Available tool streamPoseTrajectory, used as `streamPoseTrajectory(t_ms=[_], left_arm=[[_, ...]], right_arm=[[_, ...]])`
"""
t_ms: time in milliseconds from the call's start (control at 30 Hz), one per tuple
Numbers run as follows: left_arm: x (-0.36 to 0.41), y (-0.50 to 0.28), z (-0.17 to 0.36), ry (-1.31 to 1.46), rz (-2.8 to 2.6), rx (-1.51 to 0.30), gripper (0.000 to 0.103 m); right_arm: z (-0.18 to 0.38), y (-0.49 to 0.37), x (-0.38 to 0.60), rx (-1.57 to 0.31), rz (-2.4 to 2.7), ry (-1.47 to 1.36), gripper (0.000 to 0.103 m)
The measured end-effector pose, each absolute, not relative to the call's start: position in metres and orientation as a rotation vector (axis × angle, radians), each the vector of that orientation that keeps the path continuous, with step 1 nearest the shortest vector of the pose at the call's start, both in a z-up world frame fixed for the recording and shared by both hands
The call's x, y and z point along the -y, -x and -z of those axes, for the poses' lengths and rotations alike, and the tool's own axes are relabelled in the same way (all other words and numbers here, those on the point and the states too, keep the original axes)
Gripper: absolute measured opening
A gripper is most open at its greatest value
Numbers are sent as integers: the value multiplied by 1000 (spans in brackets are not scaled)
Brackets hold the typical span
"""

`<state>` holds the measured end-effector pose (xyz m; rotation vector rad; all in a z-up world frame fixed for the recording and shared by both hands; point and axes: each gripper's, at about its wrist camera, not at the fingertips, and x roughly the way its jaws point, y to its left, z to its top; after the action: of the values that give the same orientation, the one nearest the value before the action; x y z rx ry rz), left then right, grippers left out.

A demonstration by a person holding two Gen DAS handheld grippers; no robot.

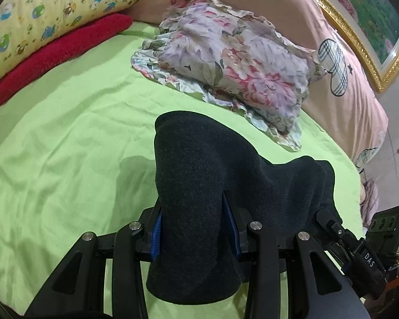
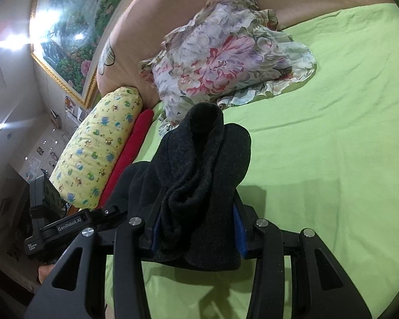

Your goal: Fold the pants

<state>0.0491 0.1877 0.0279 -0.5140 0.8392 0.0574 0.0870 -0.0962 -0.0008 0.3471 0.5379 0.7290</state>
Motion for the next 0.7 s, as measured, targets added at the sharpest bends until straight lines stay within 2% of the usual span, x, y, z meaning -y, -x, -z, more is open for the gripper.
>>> streamPoseTrajectory(t_ms=[367, 600, 700], left_arm=[[-191, -76, -2, 481, -62, -874, 42], [-193, -68, 17, 477, -62, -886, 58], [-192, -64, 21, 467, -65, -874, 70]], right_arm=[[19, -127, 96, -589, -704, -366, 46], [28, -134, 98, -607, -662, -294, 53], [33, -138, 101, -608, -630, -266, 56]])
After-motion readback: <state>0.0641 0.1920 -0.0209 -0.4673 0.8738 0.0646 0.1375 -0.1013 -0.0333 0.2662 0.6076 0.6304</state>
